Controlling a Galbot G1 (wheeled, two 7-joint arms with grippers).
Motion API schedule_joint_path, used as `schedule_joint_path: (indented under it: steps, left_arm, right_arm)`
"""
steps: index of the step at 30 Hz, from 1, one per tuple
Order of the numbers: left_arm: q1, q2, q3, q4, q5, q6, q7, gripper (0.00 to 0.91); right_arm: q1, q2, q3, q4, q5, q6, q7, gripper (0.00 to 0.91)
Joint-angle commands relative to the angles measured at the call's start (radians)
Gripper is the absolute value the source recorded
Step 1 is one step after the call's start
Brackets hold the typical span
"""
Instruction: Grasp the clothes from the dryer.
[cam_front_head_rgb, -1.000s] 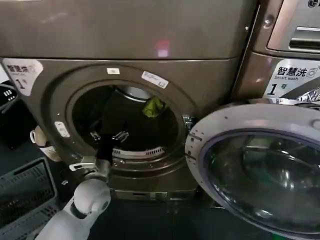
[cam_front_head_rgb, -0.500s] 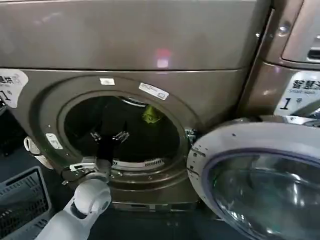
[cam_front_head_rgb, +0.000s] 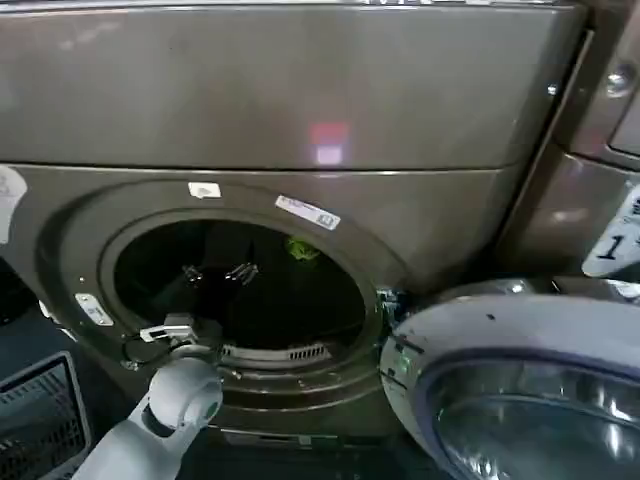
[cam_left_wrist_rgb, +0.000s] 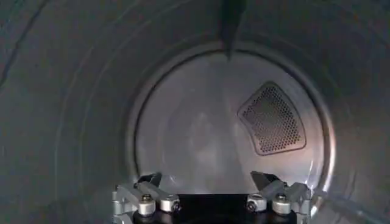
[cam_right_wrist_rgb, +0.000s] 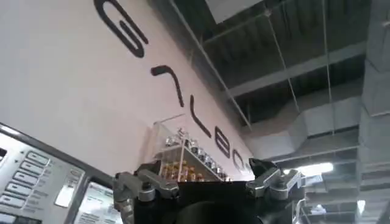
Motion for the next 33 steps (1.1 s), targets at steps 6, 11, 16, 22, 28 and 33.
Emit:
schedule_joint_path:
  steps: [6,11,16,22,28,33]
  left_arm:
    - [-0.005,-0.006,0.003,0.003,0.004,0.002,0.002,0.907]
    - [-0.031,-0.018,0.019,0.024,0.007,0.002,0.004,0.907]
    - [-0.096,-0.038,0.047,0.078,0.008,0.003,0.004,0.907]
    - [-0.207,-0.075,0.083,0.177,0.005,0.012,0.008,0.907]
    - [-0.317,-0.11,0.113,0.28,0.01,0.01,0.019,0.907]
    - [-0.39,-0.147,0.148,0.391,0.026,0.003,0.027,0.907]
  right_arm:
    - [-0.002,-0.002,0.004,0.002,0.002,0.002,0.0,0.907]
    - [-0.007,-0.003,0.014,0.001,0.002,0.002,0.001,0.907]
    - [-0.012,-0.005,0.024,-0.004,0.004,0.002,0.0,0.907]
    - [-0.012,0.006,0.024,0.003,0.004,0.002,-0.003,0.907]
    - [-0.013,0.009,0.025,0.006,0.005,0.002,-0.004,0.907]
    - [-0.011,0.01,0.027,0.006,0.007,0.002,-0.004,0.907]
